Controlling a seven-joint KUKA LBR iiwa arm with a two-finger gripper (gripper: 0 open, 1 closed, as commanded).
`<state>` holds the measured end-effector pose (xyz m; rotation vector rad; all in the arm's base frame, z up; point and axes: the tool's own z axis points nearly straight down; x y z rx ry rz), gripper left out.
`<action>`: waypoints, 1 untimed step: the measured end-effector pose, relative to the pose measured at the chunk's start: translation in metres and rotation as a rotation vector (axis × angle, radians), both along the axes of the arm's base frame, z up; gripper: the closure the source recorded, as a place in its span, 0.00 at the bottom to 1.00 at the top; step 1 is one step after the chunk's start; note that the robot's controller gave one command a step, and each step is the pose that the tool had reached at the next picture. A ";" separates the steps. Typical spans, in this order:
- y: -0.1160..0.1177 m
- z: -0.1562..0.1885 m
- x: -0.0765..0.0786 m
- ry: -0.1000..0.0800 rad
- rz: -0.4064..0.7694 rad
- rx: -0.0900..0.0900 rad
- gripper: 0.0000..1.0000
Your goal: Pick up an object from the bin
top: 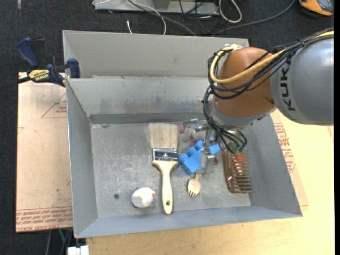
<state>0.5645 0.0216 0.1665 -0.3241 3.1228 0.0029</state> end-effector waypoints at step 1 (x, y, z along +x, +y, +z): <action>-0.009 -0.013 0.025 -0.005 -0.209 0.005 0.00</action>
Offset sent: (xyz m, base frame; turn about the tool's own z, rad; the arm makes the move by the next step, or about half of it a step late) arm 0.0334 -0.0927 -0.0314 -0.2073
